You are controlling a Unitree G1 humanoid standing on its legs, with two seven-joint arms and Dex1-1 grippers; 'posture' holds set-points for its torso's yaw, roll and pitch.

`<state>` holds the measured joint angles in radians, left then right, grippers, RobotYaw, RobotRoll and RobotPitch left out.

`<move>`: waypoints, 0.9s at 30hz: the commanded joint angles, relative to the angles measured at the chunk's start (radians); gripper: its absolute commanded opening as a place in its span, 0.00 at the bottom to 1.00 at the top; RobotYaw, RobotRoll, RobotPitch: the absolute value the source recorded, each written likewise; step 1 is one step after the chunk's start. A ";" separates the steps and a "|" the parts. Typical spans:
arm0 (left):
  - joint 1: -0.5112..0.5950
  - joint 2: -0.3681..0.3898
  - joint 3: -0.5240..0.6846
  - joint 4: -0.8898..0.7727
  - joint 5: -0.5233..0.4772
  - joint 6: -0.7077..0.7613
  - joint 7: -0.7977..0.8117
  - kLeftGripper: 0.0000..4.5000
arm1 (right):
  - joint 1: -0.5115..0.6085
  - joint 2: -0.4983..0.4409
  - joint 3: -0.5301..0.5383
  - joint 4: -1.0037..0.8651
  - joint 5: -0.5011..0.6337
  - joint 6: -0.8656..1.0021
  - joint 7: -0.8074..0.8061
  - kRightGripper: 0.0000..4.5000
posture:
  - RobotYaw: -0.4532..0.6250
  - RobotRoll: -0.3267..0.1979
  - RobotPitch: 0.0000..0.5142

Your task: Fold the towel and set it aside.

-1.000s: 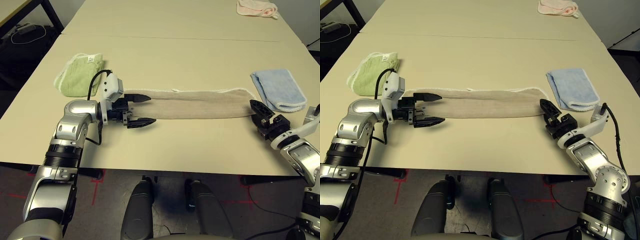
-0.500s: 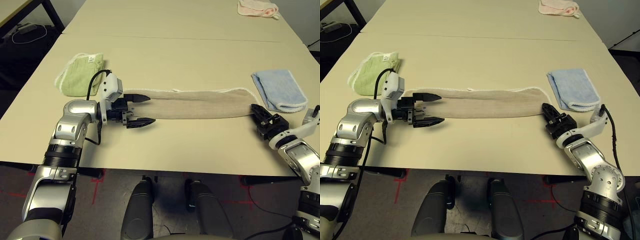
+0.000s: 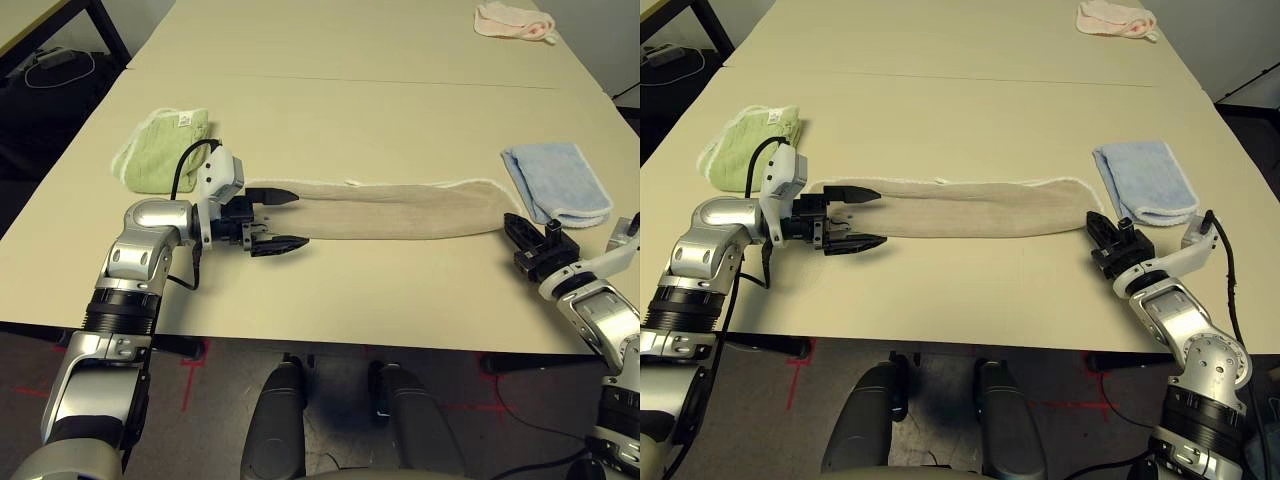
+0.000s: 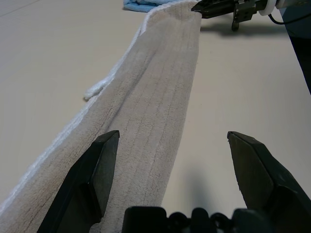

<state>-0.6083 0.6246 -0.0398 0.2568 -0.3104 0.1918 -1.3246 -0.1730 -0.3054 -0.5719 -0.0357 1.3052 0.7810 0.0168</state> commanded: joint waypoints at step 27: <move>0.006 0.012 -0.016 0.022 0.006 0.002 -0.010 1.00 | -0.148 -0.103 0.183 -0.121 -0.109 0.078 0.196 0.01 | 0.41 0.62 0.33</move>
<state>-0.6088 0.6318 -0.0403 0.2748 -0.3101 0.1918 -1.3285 -0.3208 -0.3941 -0.4008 -0.1258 1.2008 0.8429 0.1958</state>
